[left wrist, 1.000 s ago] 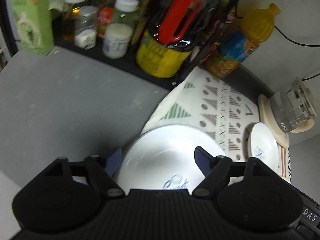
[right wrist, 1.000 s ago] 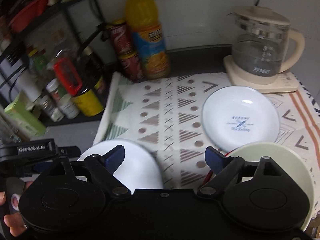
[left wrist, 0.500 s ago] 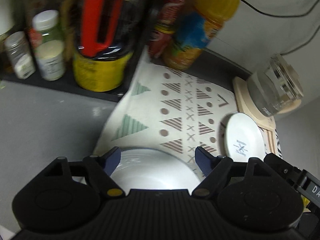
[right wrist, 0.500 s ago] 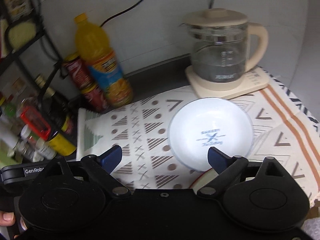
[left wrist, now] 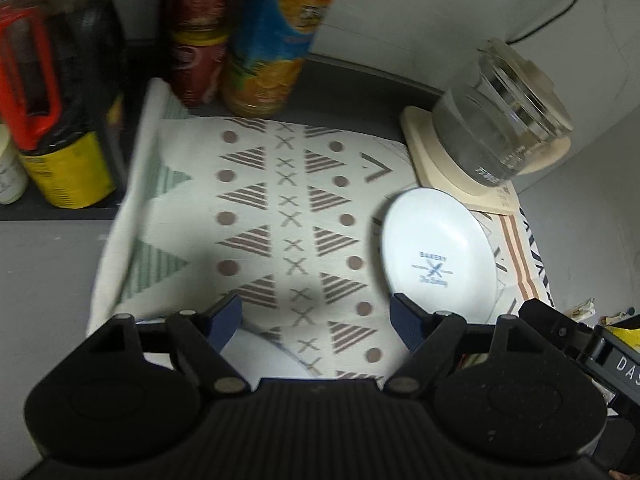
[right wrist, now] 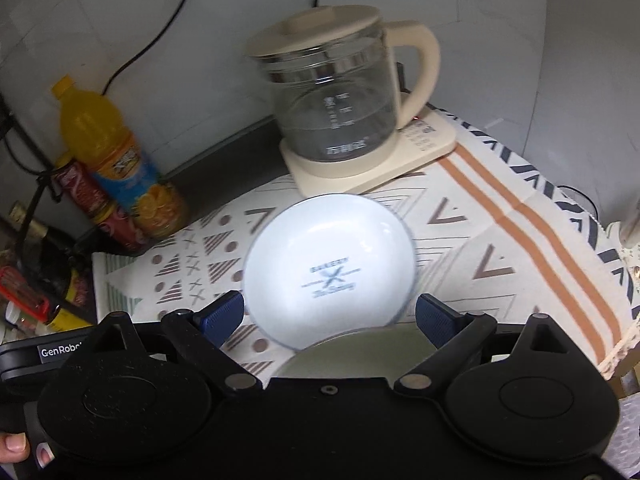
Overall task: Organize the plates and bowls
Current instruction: 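Move both grippers to the white 'BAKERY' plate and close on its rim, then lift the 'BAKERY' plate with both grippers toward the plate stack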
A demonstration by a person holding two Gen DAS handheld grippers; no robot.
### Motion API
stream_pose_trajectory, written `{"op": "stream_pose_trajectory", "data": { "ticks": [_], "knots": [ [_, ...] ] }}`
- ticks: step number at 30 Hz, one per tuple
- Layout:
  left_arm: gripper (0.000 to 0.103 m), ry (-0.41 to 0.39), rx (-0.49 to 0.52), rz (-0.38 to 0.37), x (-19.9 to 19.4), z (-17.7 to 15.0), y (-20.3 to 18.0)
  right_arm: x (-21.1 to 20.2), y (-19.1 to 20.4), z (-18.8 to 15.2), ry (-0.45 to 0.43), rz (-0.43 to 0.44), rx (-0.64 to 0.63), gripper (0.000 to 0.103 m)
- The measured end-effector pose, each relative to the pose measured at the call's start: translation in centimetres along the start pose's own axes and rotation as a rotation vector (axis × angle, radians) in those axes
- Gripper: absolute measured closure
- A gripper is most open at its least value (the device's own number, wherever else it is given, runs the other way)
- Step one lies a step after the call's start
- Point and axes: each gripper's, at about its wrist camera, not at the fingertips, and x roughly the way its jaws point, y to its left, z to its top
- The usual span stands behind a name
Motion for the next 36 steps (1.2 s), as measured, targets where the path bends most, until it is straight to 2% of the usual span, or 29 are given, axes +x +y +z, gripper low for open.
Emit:
{"op": "stream_pose_trajectory", "data": {
  "ticks": [6, 8, 15, 17, 20, 28, 32, 36],
  "knots": [
    [0.024, 0.011, -0.024, 0.000, 1.4, 0.1, -2.1, 1.1, -2.9, 1.1, 0.047, 0.013, 0.052, 0.013],
    [0.024, 0.011, -0.031, -0.009, 1.9, 0.0, -2.6, 1.7, -4.0, 1.4, 0.071, 0.017, 0.071, 0.019],
    [0.028, 0.039, -0.061, -0.013, 4.1, -0.2, -4.1, 4.4, -6.7, 2.3, 0.156, 0.036, 0.102, 0.028],
    [0.031, 0.048, -0.072, -0.009, 4.7, -0.3, -4.4, 5.3, -7.4, 2.3, 0.189, 0.047, 0.113, 0.036],
    [0.038, 0.073, -0.084, -0.005, 5.8, -0.5, -4.8, 6.7, -8.0, 2.5, 0.236, 0.057, 0.129, 0.041],
    [0.053, 0.122, -0.105, 0.004, 8.4, -0.8, -5.4, 9.7, -8.4, 3.3, 0.313, 0.067, 0.116, 0.052],
    [0.064, 0.151, -0.129, 0.023, 9.6, -0.9, -5.5, 10.8, -8.7, 3.6, 0.347, 0.081, 0.114, 0.055],
    [0.067, 0.152, -0.141, 0.024, 10.2, -0.9, -5.7, 11.8, -8.9, 3.7, 0.385, 0.091, 0.109, 0.061]
  ]
}}
